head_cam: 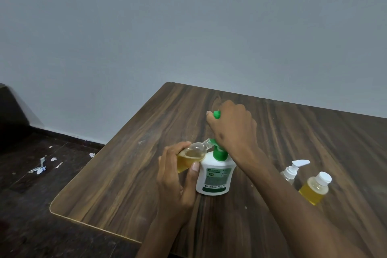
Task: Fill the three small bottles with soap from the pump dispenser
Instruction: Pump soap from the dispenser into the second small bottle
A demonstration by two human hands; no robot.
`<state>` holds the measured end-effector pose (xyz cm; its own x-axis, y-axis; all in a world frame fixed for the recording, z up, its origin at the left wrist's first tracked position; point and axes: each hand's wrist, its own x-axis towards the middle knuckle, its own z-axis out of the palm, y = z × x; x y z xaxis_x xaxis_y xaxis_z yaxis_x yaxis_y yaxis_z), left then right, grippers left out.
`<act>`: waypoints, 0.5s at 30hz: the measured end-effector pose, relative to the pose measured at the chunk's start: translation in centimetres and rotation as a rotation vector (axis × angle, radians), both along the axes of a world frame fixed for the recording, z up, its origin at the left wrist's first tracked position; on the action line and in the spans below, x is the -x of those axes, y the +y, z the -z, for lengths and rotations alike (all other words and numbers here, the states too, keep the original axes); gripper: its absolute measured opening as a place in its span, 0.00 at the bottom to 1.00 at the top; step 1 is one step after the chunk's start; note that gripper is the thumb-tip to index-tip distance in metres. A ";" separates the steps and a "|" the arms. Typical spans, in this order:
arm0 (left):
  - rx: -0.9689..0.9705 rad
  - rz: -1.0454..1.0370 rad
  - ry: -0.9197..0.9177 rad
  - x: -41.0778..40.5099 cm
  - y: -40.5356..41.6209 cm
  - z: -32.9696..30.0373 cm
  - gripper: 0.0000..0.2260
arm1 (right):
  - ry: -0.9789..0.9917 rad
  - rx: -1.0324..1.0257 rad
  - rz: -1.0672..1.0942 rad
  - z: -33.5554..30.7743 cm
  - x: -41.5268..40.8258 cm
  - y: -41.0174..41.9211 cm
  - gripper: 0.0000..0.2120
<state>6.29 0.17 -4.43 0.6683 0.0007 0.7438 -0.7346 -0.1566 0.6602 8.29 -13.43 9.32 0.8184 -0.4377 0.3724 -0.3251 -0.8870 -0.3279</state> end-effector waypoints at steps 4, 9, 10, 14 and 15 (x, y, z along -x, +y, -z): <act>0.008 -0.001 -0.006 0.0 0.0 0.0 0.15 | -0.038 0.028 -0.011 -0.2 0.0 -0.1 0.17; 0.008 0.002 -0.010 0.0 0.0 0.0 0.12 | -0.014 0.034 -0.016 -0.1 -0.1 -0.1 0.16; 0.009 0.004 -0.010 0.0 0.0 0.0 0.13 | -0.021 0.039 -0.017 -0.2 -0.1 -0.1 0.16; 0.002 -0.001 0.002 -0.1 0.1 0.1 0.14 | -0.016 -0.010 0.006 0.1 0.0 -0.1 0.16; -0.001 -0.001 0.003 0.0 0.1 0.1 0.15 | -0.013 -0.010 0.005 0.1 0.0 0.0 0.15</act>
